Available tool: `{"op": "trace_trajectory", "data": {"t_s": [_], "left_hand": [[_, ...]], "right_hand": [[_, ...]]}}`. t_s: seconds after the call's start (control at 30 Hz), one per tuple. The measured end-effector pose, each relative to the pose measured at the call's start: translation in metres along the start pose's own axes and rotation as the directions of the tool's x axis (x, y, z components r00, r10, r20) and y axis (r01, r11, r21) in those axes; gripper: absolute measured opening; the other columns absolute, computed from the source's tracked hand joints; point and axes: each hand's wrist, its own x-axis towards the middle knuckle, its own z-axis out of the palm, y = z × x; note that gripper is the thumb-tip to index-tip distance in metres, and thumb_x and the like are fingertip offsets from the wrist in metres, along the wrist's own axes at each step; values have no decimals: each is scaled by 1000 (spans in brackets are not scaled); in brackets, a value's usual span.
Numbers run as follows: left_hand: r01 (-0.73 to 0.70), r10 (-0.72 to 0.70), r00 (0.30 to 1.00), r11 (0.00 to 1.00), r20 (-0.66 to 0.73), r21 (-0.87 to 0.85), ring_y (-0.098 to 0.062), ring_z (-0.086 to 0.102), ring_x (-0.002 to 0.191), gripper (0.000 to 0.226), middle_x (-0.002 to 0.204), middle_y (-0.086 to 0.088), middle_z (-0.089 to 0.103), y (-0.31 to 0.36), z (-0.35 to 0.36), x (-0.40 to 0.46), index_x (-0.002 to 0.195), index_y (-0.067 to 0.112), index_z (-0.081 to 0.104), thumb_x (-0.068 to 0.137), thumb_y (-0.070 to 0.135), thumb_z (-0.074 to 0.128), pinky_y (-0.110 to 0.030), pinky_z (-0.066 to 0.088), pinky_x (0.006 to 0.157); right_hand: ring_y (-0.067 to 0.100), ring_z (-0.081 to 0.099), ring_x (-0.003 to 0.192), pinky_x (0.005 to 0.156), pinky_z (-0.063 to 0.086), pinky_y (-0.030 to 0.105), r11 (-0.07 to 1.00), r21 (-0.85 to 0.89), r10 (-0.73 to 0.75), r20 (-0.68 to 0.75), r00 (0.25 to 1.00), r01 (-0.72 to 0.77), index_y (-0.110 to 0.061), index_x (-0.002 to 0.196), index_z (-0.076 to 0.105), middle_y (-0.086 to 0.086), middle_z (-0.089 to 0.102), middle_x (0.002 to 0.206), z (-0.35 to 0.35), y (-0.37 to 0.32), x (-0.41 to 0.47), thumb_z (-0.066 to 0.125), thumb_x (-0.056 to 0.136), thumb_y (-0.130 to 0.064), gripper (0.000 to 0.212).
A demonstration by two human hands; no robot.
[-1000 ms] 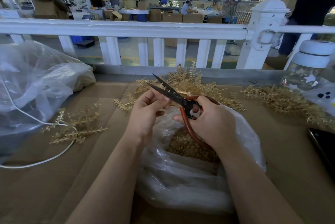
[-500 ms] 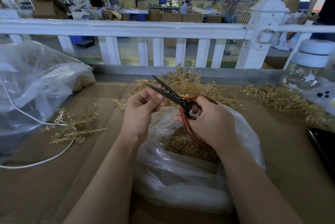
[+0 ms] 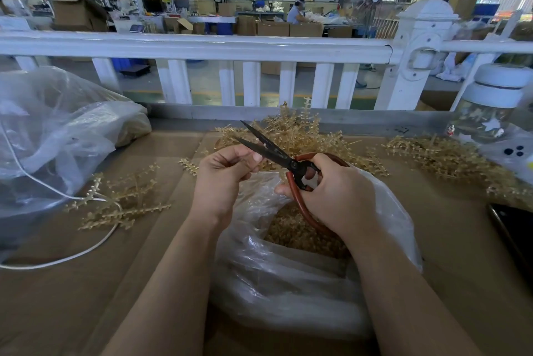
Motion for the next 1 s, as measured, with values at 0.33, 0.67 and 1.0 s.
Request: {"op": "trace_trajectory", "data": {"t_s": [0.33, 0.67, 1.0], "left_hand": [[-10, 10, 999, 1000, 44, -7, -10, 54, 67, 20, 70, 1, 69, 2, -1, 1, 73, 15, 72, 87, 3, 64, -16, 45, 63], [-8, 9, 999, 1000, 33, -22, -8, 52, 66, 11, 70, 5, 69, 2, -3, 0, 76, 13, 69, 84, 6, 66, -17, 44, 64], [-181, 180, 983, 951, 29, 249, -12, 49, 70, 11, 73, -5, 56, -2, 2, -1, 87, -7, 60, 92, 3, 58, -27, 42, 70]], "right_hand": [[-11, 48, 61, 51, 40, 13, 999, 32, -17, -65, 998, 19, -34, 91, 63, -22, 59, 69, 9, 6, 1, 34, 62, -98, 77], [-2, 54, 58, 50, 46, 17, 998, 30, -52, -87, 995, 55, -30, 87, 65, -18, 59, 65, 15, 10, 1, 35, 65, -99, 78], [-17, 40, 59, 49, 28, 10, 1000, 0, -17, -72, 997, 17, -41, 97, 63, -31, 49, 65, 12, 7, 0, 38, 62, -98, 72]]}}
